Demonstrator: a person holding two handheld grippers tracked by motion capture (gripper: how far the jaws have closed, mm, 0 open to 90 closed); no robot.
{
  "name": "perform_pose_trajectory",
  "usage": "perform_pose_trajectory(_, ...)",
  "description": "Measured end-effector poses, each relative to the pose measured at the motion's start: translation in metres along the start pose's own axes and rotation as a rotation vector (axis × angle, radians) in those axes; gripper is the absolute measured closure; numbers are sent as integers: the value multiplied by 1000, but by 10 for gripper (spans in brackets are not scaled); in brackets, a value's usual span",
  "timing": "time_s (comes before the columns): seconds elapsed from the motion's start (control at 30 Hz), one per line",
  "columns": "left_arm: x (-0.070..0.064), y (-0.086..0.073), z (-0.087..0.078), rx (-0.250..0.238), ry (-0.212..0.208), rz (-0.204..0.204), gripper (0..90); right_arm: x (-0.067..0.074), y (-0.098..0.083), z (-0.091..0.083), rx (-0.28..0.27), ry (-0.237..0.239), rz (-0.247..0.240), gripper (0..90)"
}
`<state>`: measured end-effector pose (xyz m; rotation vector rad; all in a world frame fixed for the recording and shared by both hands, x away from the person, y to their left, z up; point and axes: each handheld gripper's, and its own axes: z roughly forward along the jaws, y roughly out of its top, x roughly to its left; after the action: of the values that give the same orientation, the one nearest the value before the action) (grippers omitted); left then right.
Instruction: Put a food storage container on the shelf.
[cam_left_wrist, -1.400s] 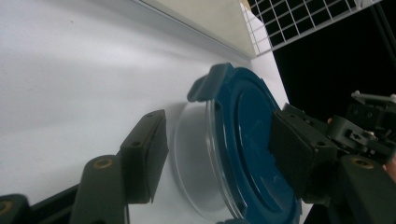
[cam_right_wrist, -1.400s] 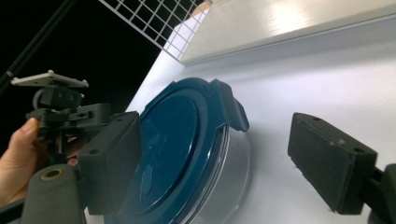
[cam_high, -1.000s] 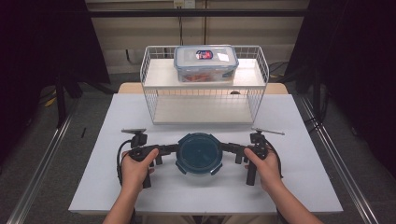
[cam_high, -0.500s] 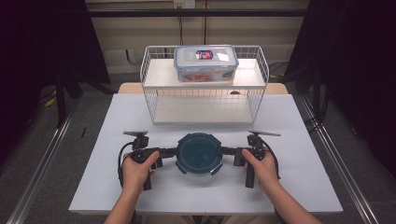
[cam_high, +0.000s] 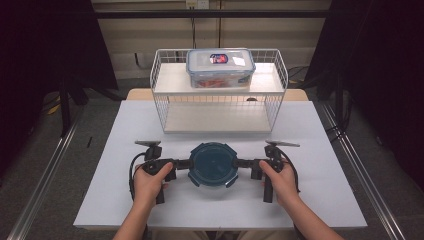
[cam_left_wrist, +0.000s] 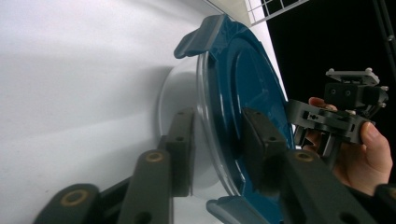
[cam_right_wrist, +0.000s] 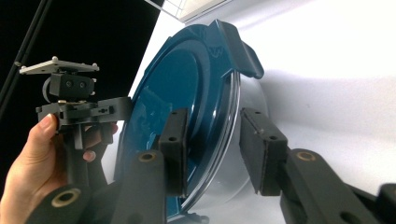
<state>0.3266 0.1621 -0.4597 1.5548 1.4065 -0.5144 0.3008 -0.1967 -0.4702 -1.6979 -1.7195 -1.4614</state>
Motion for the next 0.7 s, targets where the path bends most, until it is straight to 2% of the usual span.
perform_pose_trajectory(0.17,2,0,1,7,-18,-18,683,0,0,0,-1,3,13,662)
perform_pose_trajectory(0.37,2,1,1,10,-16,-20,677,0,0,0,-3,0,27,667)
perform_pose_trajectory(0.5,2,1,0,9,-17,-47,698,-1,0,-1,-2,1,55,690)
perform_pose_trajectory(0.57,2,0,0,8,-16,-54,701,-2,0,-2,-2,11,83,698)
perform_pose_trajectory(0.7,0,0,0,5,-6,-77,708,-1,0,-2,-7,5,97,706)
